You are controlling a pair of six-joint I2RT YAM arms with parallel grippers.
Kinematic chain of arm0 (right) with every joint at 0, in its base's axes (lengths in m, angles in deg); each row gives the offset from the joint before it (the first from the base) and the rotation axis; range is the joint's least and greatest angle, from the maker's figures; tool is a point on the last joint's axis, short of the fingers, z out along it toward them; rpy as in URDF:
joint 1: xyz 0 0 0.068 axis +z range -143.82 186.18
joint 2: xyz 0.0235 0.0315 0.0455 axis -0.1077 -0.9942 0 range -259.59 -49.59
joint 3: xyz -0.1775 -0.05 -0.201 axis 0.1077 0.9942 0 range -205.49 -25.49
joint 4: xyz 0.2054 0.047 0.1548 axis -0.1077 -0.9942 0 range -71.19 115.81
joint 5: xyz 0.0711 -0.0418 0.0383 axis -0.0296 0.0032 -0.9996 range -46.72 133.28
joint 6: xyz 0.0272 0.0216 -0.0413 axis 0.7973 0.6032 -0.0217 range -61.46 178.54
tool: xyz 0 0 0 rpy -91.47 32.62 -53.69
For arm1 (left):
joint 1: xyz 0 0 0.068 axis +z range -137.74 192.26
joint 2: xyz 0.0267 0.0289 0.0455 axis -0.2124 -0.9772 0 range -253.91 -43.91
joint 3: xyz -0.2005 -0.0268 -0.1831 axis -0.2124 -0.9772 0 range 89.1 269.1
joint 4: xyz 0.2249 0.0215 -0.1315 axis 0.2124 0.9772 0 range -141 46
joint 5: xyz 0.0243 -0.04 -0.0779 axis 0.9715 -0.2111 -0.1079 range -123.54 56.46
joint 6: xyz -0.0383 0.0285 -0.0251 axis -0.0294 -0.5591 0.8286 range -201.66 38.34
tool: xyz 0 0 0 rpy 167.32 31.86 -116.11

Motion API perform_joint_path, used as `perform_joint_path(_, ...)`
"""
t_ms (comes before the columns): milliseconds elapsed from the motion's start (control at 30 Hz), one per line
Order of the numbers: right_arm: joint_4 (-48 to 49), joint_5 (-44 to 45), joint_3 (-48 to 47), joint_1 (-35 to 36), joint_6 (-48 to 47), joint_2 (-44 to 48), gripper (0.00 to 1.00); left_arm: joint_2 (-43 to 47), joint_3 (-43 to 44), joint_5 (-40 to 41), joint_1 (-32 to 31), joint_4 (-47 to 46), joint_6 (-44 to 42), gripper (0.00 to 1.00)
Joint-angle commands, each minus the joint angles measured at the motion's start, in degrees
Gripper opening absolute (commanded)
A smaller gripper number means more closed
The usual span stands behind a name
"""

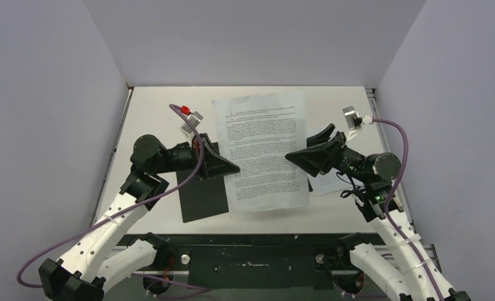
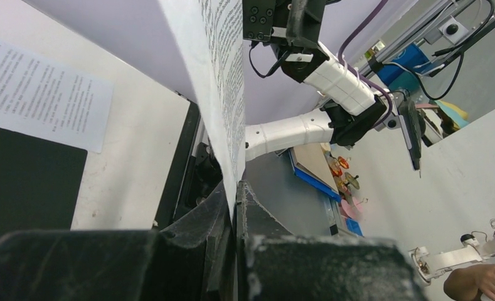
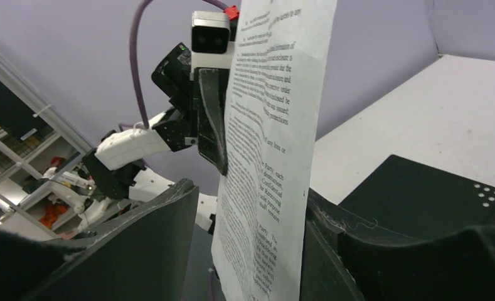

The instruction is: Put the files into the folder

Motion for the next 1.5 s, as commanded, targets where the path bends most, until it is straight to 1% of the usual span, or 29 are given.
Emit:
perform_joint_path(0,-11.15,-0.88,-3.69,0.15,-8.44,0.41,0.52,1.41,2.80,0.62,0.24,0.68,-2.18,0.00)
perform_joint_path(400,-10.29,-3.41,-2.22,0.97,-7.84,-0.34,0.38,0.98,2.62,1.06,0.24,0.52,-2.29,0.00)
perform_joint_path(500,-8.31,-3.71,-1.72,1.64,-6.77,-0.82,0.33,0.53,2.53,1.06,0.24,0.37,-2.27,0.00)
perform_joint_path(600,-6.66,-3.63,-1.43,2.14,-6.07,-1.46,0.26,0.07,2.44,0.98,0.20,0.08,-2.31,0.00)
perform_joint_path(700,-6.64,-3.47,-1.75,2.67,-6.51,-2.34,0.22,-0.21,2.31,0.97,0.16,-0.15,-2.18,0.00)
perform_joint_path(767,-7.64,-3.41,-2.14,2.89,-7.56,-3.05,0.16,-0.32,2.29,0.93,0.21,-0.20,-2.09,0.00)
perform_joint_path(800,-8.74,-3.34,-2.46,2.93,-8.37,-3.39,0.10,-0.25,2.23,0.84,0.19,-0.20,-2.11,0.00)
perform_joint_path(833,-10.32,-2.85,-2.86,2.92,-9.53,-3.64,0.06,-0.16,2.08,0.88,0.20,-0.20,-2.10,0.00)
perform_joint_path(967,-14.25,-1.44,-3.73,2.89,-12.77,-4.00,0.05,0.27,1.74,1.59,0.25,0.38,-2.32,0.00)
perform_joint_path(1067,-16.90,-0.34,-4.46,2.88,-14.83,-4.16,0.05,0.71,2.27,4.17,0.25,4.39,-4.58,0.01)
perform_joint_path(1100,-17.78,0.11,-4.74,2.87,-15.56,-4.30,0.05,0.89,2.53,5.08,0.25,5.98,-5.37,0.06)
perform_joint_path(1167,-19.57,0.93,-5.34,2.89,-16.83,-4.76,0.05,1.13,2.83,7.66,0.29,9.09,-7.03,0.21)
perform_joint_path(1233,-21.73,1.68,-5.98,2.93,-18.12,-5.24,0.05,1.25,3.24,10.53,0.29,12.64,-8.70,0.37)
perform_joint_path(1333,-24.95,3.28,-7.21,2.93,-20.57,-6.12,0.05,1.36,4.34,16.40,0.47,20.19,-10.89,0.48)
perform_joint_path(1400,-28.44,4.61,-8.39,2.93,-22.61,-6.91,0.05,1.75,5.03,20.48,0.60,25.19,-12.26,0.53)
perform_joint_path(1433,-30.47,5.68,-9.16,2.83,-23.96,-7.38,0.05,2.10,5.08,22.53,0.60,26.99,-12.75,0.56)
perform_joint_path(1467,-32.46,6.74,-9.96,2.86,-25.72,-7.88,0.05,2.48,5.15,25.52,0.60,28.69,-13.23,0.63)
